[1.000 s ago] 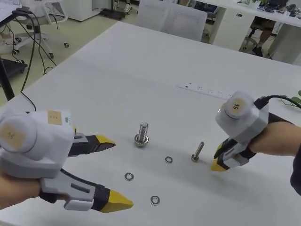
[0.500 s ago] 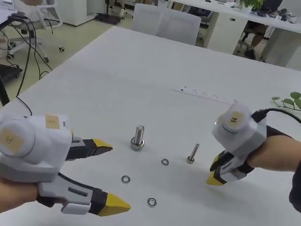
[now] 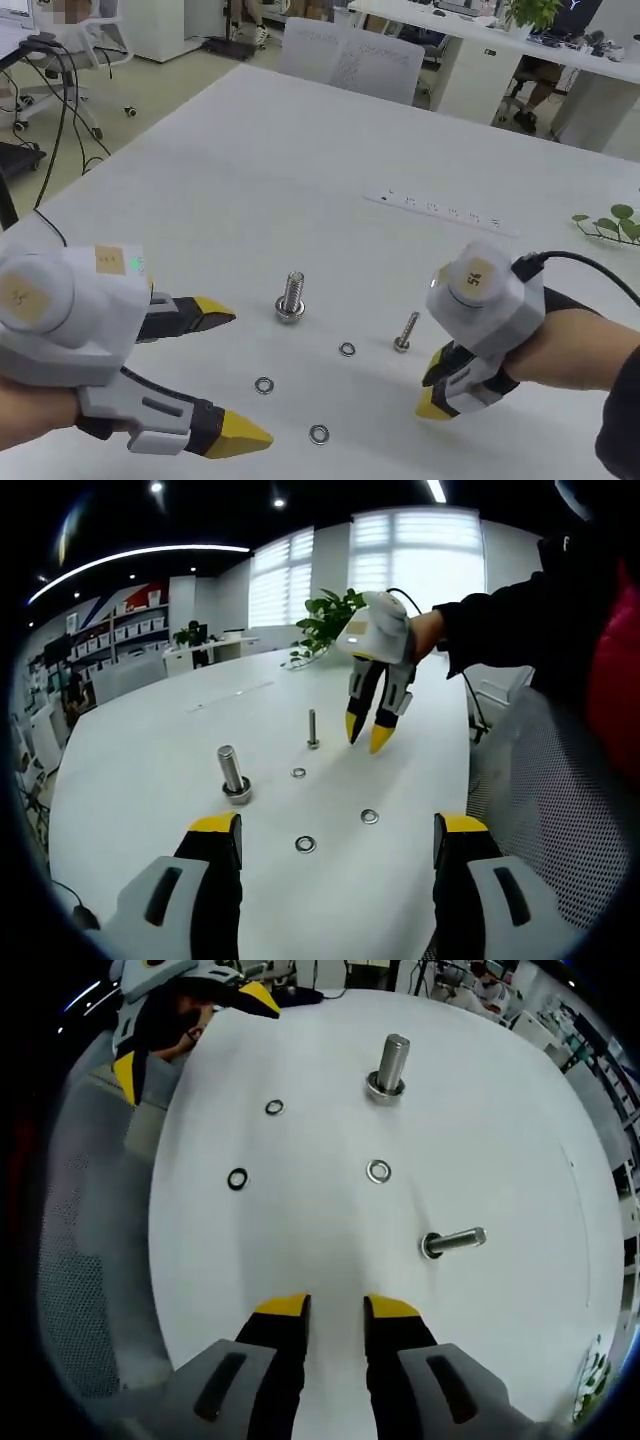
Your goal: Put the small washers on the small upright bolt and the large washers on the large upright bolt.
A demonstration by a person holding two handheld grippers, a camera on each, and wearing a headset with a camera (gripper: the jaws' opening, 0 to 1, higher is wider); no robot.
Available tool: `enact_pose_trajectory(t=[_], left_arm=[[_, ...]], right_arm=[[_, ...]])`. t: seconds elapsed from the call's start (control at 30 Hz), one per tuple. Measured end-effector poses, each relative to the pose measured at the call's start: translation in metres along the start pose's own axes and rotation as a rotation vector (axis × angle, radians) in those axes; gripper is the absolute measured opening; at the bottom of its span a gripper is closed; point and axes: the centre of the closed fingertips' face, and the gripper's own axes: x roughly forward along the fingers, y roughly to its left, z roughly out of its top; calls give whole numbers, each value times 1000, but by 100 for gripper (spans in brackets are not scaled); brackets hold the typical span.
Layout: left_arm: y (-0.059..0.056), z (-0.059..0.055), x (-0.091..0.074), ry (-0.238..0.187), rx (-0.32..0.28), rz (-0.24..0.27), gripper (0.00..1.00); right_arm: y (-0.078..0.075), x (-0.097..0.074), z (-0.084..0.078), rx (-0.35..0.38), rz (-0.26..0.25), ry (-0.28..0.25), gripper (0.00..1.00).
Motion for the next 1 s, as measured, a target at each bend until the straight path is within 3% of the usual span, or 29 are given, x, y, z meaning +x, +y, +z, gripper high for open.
enact_pose_trajectory(t=[0.43, 1.0], left_arm=[[0, 1, -2, -5, 2, 7, 78], [3, 1, -2, -11, -7, 15, 78]], right_arm=[[8, 3, 35, -63, 12, -21, 23], [-18, 13, 78, -124, 8, -17, 22]])
